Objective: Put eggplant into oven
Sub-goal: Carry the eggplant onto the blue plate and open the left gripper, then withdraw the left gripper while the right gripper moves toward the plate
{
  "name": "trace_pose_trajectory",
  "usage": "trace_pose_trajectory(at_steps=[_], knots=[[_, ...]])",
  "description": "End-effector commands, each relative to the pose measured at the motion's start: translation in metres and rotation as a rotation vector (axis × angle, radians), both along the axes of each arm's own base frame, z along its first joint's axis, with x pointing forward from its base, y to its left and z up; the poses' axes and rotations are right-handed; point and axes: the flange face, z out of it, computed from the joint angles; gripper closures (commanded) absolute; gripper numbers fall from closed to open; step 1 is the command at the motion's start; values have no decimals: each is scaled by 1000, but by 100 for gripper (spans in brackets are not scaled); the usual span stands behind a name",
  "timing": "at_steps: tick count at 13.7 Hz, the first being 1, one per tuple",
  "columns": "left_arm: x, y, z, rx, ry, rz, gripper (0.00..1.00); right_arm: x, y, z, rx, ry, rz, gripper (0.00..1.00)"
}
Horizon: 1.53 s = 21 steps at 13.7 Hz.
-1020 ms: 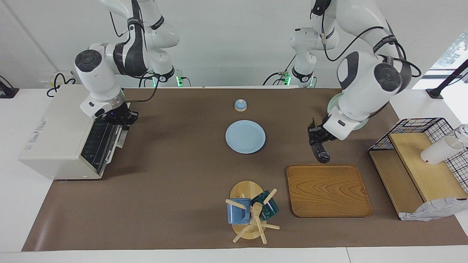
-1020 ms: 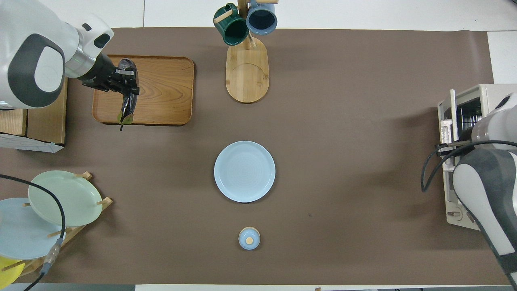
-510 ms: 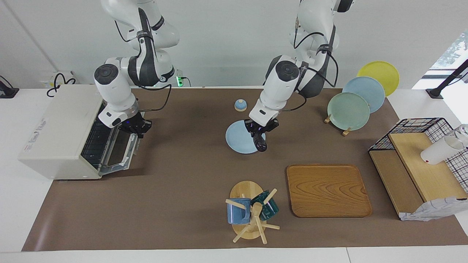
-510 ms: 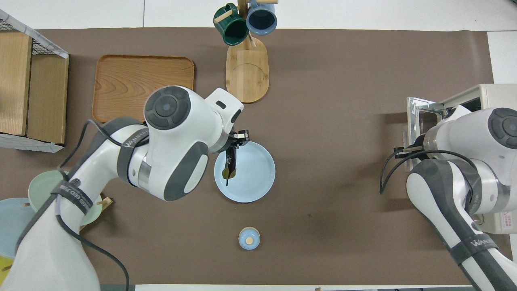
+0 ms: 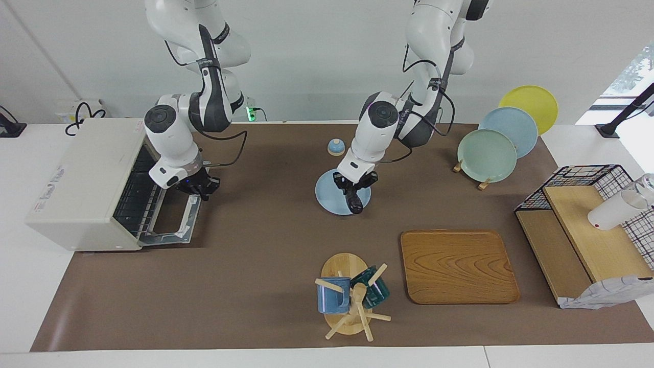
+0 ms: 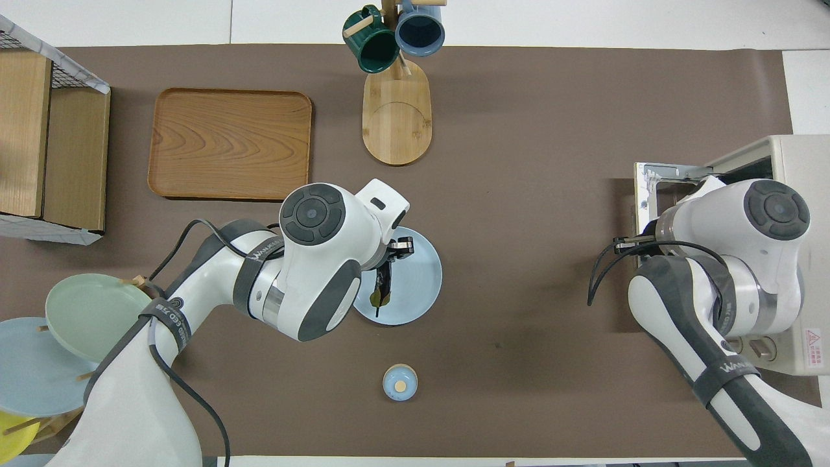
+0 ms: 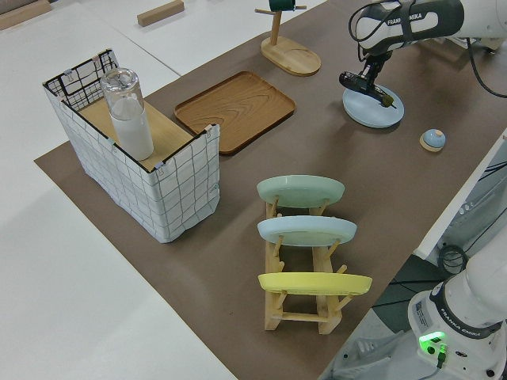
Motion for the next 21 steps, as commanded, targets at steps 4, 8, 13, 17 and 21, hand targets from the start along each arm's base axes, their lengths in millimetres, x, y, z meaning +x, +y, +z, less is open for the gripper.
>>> trace_pose_trajectory(at_steps=[4,8,13,17,21], knots=[[-12,-5,-5,-4,-8,-20,0,4,-8,-9,9,-24,-58,100],[-1,8,27,-3,-8,-34,0,2,1,-10,8,-21,-64,100],[77,119,128,-7,30,-94,0,3,35,-4,35,8,-29,100],[107,228,180,5,-13,-117,0,22,115,42,38,-5,63,100],[102,277,201,18,-6,-117,0,31,213,89,29,-14,54,87]])
